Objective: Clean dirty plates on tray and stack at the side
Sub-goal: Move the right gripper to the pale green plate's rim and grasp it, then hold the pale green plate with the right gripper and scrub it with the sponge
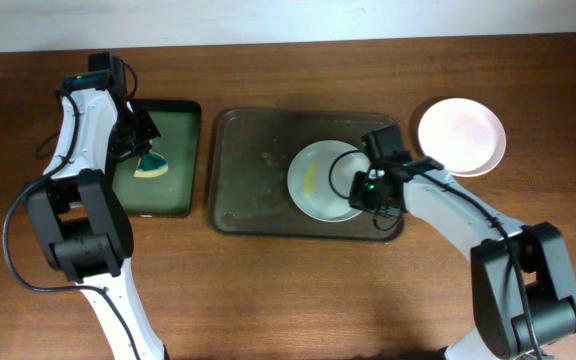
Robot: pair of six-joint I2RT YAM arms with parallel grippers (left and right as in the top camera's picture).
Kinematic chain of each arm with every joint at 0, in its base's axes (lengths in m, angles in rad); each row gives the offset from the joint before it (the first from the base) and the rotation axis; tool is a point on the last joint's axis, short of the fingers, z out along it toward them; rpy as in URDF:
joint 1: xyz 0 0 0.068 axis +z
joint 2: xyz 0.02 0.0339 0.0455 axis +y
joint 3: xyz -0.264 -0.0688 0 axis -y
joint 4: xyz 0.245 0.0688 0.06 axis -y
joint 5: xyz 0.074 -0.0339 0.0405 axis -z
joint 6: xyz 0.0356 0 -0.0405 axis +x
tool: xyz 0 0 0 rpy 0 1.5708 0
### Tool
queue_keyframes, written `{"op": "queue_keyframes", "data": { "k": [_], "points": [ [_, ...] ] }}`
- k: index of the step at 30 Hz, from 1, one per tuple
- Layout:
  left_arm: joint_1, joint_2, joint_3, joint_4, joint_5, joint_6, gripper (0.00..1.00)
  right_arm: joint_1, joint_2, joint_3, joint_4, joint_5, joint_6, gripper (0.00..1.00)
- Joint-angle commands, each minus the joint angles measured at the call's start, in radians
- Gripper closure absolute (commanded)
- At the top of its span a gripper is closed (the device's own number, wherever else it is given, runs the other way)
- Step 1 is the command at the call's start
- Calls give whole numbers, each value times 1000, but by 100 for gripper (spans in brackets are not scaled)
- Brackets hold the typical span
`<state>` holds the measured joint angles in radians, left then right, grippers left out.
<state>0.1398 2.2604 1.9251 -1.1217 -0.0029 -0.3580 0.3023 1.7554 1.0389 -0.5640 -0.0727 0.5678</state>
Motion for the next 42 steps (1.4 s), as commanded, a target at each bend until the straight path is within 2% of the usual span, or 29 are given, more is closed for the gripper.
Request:
{"op": "queue_keyframes", "data": {
  "k": [1,7,11,16,20,22,23,27,33,37,40,42],
  "points": [
    [1,-34,-4,-10,8,16,100,4,3,-1,5,113,29,59],
    [0,-34,-4,-8,16,30,100,-63,5,0,46,108,13,59],
    [0,-34,-4,12,114,130,100,-67,23,-1,114,73,8,60],
    [0,-34,-4,12,119,132,100,-67,92,-1,169,13,8,60],
    [0,-34,-4,11,119,133,100,-67,116,-1,169,13,8,71],
    [0,-35,-4,12,120,153,100,-67,116,-1,174,7,8,84],
    [0,-40,-3,11,120,196,100,-67,116,0,186,-23,2,96],
    [-2,-70,0,6,164,200,100,-66,116,7,222,-128,-64,96],
    [-15,-192,9,7,301,199,100,-33,116,10,241,-138,-93,96],
    [-90,-248,9,-9,387,196,100,-19,116,13,248,-140,-129,96],
    [-174,-241,-1,-39,389,195,100,-19,116,17,256,-214,-244,96],
    [-237,-233,-17,-39,389,195,100,-19,116,18,255,-212,-237,96]
  ]
}}
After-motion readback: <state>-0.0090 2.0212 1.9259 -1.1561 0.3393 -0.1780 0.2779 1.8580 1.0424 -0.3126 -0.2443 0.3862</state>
